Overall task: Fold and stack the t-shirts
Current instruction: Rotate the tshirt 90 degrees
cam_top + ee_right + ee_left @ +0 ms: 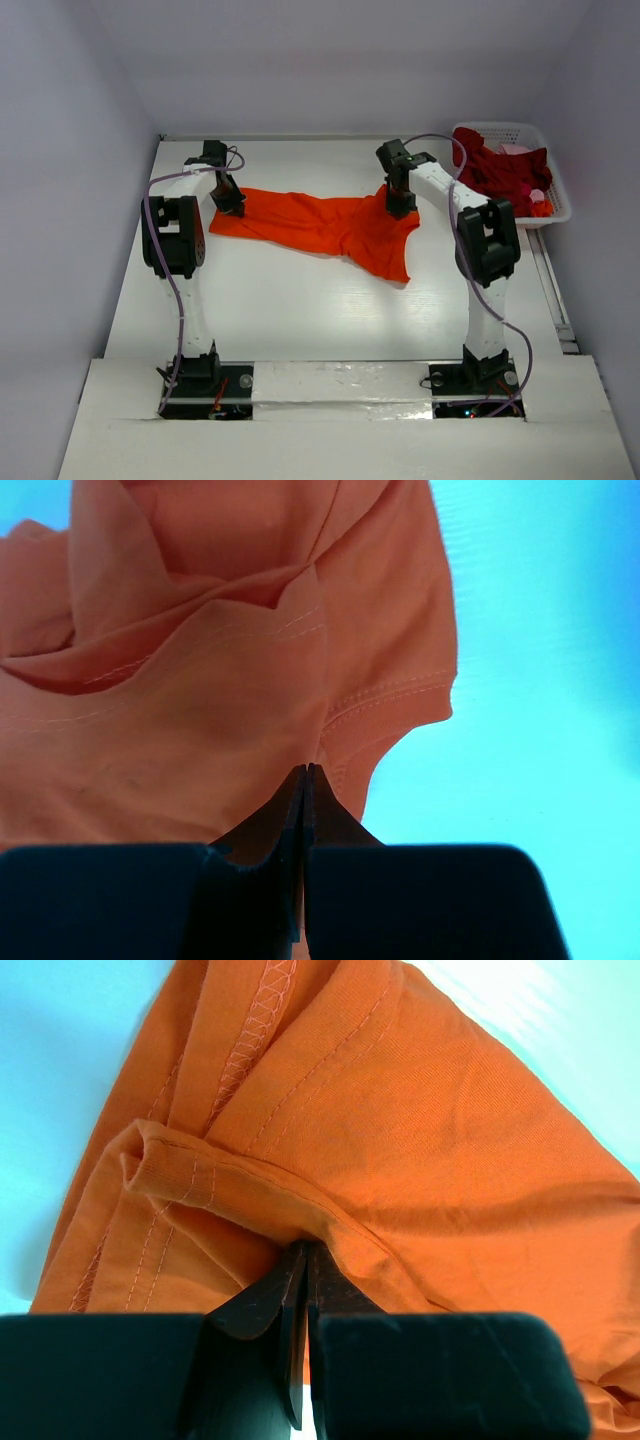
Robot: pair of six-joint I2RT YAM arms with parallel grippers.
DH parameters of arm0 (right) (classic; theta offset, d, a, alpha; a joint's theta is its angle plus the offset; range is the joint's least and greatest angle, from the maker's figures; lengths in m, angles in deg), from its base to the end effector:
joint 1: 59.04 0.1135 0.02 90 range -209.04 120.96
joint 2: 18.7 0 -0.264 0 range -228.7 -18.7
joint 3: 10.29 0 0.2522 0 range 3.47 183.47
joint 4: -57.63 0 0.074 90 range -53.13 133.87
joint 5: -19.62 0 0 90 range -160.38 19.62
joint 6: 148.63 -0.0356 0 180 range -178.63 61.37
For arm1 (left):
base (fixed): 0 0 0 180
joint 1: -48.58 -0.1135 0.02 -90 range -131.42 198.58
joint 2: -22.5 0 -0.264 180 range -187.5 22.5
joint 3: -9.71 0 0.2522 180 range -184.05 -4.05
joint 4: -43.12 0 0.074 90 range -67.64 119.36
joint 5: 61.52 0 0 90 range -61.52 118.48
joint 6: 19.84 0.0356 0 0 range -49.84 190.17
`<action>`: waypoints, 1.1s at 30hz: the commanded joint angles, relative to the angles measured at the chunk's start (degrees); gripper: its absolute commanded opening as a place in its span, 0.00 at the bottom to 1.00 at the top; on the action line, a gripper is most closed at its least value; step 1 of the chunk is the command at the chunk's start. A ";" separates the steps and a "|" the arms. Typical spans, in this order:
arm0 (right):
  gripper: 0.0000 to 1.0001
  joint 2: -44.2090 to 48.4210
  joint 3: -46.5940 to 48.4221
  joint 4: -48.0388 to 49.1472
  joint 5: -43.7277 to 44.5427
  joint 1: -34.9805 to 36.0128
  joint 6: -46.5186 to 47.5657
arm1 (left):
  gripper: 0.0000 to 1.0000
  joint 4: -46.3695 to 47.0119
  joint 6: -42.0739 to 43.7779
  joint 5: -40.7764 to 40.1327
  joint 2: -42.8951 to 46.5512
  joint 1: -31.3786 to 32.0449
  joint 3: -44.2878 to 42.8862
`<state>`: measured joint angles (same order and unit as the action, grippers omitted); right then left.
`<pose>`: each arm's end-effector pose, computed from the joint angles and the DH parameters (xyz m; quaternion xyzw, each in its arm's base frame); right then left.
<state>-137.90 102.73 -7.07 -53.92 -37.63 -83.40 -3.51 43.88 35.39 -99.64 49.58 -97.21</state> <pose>0.4086 0.1494 0.2146 0.0524 0.9748 -0.0654 0.2066 0.4552 -0.0122 0.1744 -0.1976 0.9480 -0.1141 0.2221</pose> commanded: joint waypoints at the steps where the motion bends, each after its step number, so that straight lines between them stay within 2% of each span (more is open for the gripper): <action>1: 0.00 -0.86 1.72 -1.01 1.99 1.18 0.96 | 0.00 -1.85 0.88 -1.20 -0.37 -0.29 -1.84; 11: 0.00 1.86 0.84 -2.23 2.34 2.76 0.87 | 0.00 -1.68 0.88 -0.85 -0.63 -0.29 -2.11; 21: 0.00 0.81 -2.93 -1.27 1.90 3.29 0.52 | 0.00 -2.03 0.97 -0.59 -0.90 -0.29 -2.99; 28: 0.00 -0.33 -6.01 1.54 -2.31 3.29 -0.62 | 0.00 -2.03 0.88 -0.33 -0.55 -0.29 -2.90; 33: 0.00 -3.41 -4.52 2.16 -3.28 3.29 -1.68 | 0.00 -2.47 1.15 -0.41 -0.20 -0.29 -3.08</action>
<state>-139.30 96.85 -7.24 -55.64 -34.63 -83.80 -4.45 44.21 35.50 -100.26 49.58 -98.37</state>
